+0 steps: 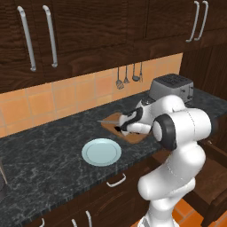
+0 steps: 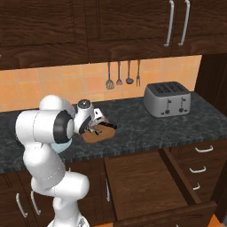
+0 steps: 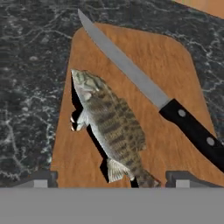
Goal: Pick up the knife from the drawer and place it on the cutting board. Then place the meat from the plate to the cutting board.
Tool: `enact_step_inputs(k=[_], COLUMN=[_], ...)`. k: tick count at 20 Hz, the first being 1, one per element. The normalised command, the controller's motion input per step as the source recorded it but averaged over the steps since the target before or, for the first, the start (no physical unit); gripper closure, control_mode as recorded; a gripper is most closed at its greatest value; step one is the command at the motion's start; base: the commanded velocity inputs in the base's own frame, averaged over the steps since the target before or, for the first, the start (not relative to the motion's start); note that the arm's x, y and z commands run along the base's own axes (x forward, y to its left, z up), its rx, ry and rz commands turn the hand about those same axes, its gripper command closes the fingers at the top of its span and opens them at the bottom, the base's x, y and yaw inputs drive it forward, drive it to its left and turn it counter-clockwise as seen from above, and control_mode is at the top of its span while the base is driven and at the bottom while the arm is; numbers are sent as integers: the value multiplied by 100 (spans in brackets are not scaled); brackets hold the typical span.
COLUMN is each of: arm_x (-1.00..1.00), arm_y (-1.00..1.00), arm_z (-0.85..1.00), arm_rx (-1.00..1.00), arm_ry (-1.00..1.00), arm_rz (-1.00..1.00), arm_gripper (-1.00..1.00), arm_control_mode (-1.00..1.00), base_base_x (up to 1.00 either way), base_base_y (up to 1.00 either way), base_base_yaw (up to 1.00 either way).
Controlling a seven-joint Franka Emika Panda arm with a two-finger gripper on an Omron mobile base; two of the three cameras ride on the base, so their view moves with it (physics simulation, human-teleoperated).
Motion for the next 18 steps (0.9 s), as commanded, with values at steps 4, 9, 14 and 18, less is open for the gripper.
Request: enact_step_inputs(k=[4,9,14,18], arm_x=[-73,-82,-66,-62], arm_y=[0,0,0,0], arm_z=[42,61,94,84], arm_rx=[0,0,0,0], arm_ry=[-10,-3,0,0], arm_rz=[0,-3,-3,-3], arm_gripper=[-100,-100,-100,-100], arm_control_mode=[-100,-100,-100,-100], base_base_x=[0,0,0,0], base_base_y=[0,0,0,0], base_base_yaw=[0,0,0,0])
